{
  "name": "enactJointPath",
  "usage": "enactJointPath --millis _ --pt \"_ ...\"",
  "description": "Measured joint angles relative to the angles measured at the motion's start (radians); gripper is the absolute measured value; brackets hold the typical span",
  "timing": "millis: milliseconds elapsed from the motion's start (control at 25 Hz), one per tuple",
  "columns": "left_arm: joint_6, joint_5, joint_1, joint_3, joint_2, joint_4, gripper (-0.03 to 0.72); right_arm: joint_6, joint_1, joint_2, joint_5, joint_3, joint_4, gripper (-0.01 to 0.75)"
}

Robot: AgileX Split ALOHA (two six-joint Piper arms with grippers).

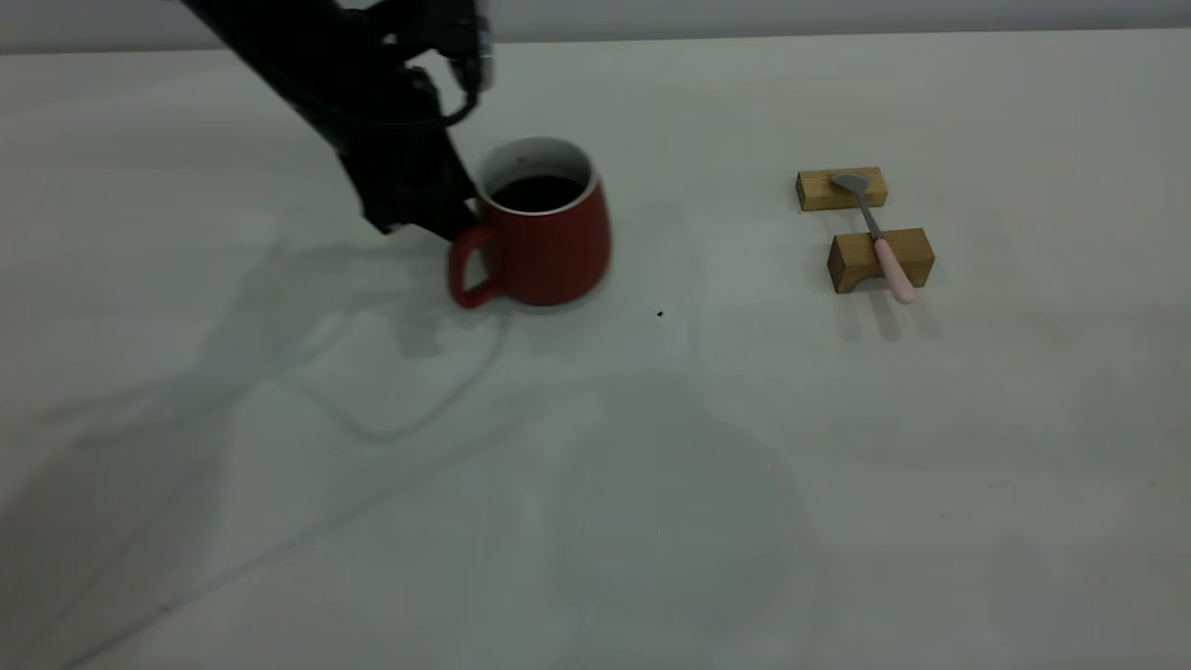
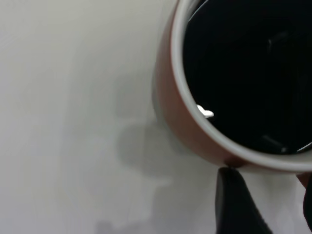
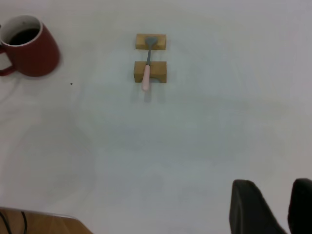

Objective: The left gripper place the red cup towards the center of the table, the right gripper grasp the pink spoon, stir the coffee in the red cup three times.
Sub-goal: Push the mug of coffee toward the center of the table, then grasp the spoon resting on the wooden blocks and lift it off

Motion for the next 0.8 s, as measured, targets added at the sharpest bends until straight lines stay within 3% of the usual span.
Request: enactJointPath --millis 240,400,600,800 --pt "-0.072 0.001 -0.019 -0.002 0.001 0.003 0.407 0.000 0.000 0.000 0.000 0.000 0.000 0.240" --pt "-0.288 0.051 0.027 -0.002 -0.092 0.126 0.407 0.000 0.000 0.000 0.000 0.000 0.000 0.240" --pt "-0.707 0.248 0.093 -0.002 -0.332 0.298 0.407 0.000 0.000 0.000 0.000 0.000 0.000 0.240" --pt "-1.093 0.509 0.105 -0.001 -0.598 0.447 0.407 0.000 0.000 0.000 0.000 0.000 0.000 0.240"
